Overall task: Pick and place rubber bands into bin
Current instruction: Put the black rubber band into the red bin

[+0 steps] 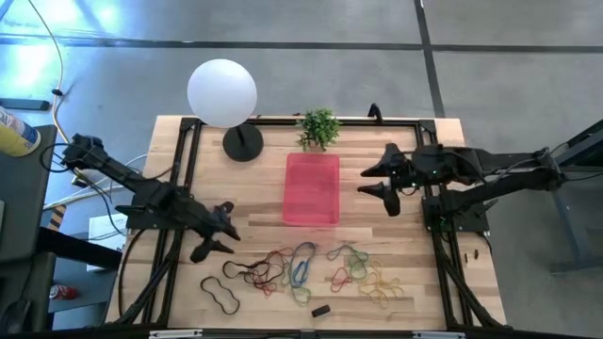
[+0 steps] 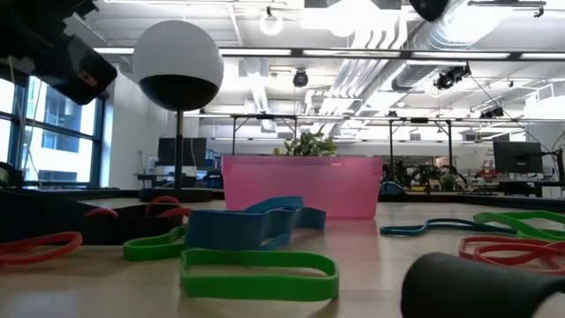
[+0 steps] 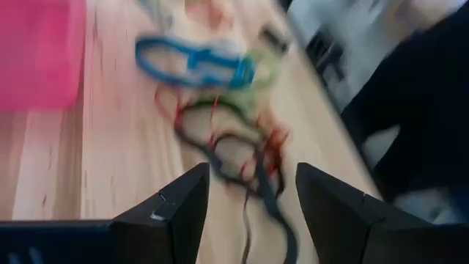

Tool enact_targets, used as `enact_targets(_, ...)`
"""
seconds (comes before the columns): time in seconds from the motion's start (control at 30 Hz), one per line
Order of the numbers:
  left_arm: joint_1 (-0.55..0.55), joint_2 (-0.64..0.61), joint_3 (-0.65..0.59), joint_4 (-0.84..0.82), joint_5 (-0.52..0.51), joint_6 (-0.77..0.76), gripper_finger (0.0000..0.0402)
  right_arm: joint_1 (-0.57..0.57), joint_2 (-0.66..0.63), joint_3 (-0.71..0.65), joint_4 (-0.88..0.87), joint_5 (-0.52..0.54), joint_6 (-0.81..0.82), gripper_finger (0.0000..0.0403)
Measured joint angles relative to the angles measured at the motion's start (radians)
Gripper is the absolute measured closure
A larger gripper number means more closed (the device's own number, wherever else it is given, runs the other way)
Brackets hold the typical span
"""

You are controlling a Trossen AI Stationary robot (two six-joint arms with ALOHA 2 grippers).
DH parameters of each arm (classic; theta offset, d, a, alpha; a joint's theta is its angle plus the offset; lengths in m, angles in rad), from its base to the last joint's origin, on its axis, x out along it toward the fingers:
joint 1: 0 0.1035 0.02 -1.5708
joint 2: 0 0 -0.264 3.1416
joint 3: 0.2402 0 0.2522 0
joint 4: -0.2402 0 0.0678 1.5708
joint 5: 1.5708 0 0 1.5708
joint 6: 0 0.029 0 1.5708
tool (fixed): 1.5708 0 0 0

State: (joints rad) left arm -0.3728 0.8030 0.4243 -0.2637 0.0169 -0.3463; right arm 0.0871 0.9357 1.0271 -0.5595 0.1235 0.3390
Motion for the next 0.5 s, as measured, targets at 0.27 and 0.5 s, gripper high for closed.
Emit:
enact_targets(0.27, -0.145, 0.283, 0.102, -0.087, -0.144, -0.044, 0.0209, 0.16, -0.084, -0.053, -0.323, 0.224, 0.164, 0.0199)
enact_targets(0.5, -0.252, 0.398, 0.106, -0.081, -0.286, -0.235, 0.0209, 0.305, -0.273, -0.266, -0.187, 0.42, 0.314, 0.0199)
